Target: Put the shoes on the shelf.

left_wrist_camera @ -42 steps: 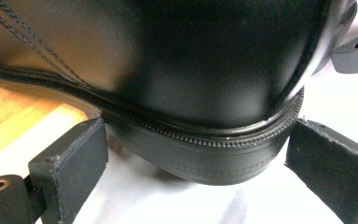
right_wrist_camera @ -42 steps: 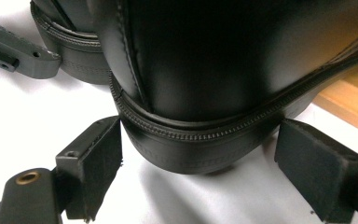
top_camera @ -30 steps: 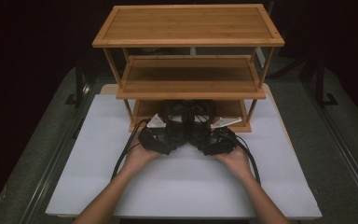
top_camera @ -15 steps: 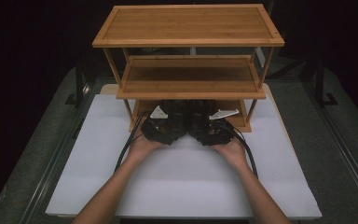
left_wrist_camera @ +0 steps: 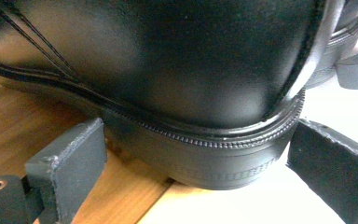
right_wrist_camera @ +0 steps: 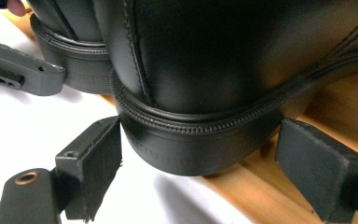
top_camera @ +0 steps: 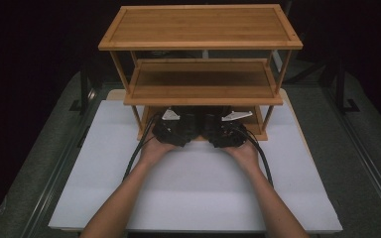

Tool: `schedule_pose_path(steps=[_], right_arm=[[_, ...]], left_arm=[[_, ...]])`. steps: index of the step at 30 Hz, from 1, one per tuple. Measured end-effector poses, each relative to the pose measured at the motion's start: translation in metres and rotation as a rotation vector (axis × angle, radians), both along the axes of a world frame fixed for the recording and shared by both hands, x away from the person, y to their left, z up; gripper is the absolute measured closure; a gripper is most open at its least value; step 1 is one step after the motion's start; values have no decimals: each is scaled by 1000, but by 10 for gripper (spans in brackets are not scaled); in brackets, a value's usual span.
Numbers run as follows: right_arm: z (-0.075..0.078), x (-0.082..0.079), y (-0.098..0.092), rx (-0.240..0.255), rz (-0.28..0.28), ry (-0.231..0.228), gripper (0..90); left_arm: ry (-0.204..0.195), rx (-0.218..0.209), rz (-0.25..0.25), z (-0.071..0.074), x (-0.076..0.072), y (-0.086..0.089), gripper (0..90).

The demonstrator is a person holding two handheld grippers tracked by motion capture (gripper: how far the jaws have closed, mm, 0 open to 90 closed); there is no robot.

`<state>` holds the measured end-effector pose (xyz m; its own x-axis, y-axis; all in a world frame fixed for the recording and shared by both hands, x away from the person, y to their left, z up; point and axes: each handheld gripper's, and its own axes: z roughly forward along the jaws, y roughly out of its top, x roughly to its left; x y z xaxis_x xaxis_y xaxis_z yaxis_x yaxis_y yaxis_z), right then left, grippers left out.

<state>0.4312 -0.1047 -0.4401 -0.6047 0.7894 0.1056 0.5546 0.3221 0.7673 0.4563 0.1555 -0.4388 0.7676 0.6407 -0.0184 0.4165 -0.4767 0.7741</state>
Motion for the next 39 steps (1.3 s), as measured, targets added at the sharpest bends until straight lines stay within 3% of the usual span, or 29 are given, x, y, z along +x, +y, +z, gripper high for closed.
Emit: schedule_pose_path(steps=[4, 10, 15, 19, 27, 39], right_arm=[[-1, 5, 2, -16, -9, -6, 146], [-6, 11, 3, -23, -24, -11, 145], [-12, 14, 5, -38, -25, 6, 145], [-14, 14, 5, -35, -26, 12, 144], [-13, 13, 3, -25, -28, 16, 152], [0, -1, -9, 22, -26, 10, 118]], left_arm=[[-3, 29, 8, -1, 5, -1, 45], [11, 29, 22, -5, 10, -2, 45], [0, 74, 20, -9, 12, -5, 46], [19, 57, 26, -11, 12, -4, 46], [18, 50, 20, -9, 11, -1, 47], [26, 52, 15, 0, -4, 10, 47]])
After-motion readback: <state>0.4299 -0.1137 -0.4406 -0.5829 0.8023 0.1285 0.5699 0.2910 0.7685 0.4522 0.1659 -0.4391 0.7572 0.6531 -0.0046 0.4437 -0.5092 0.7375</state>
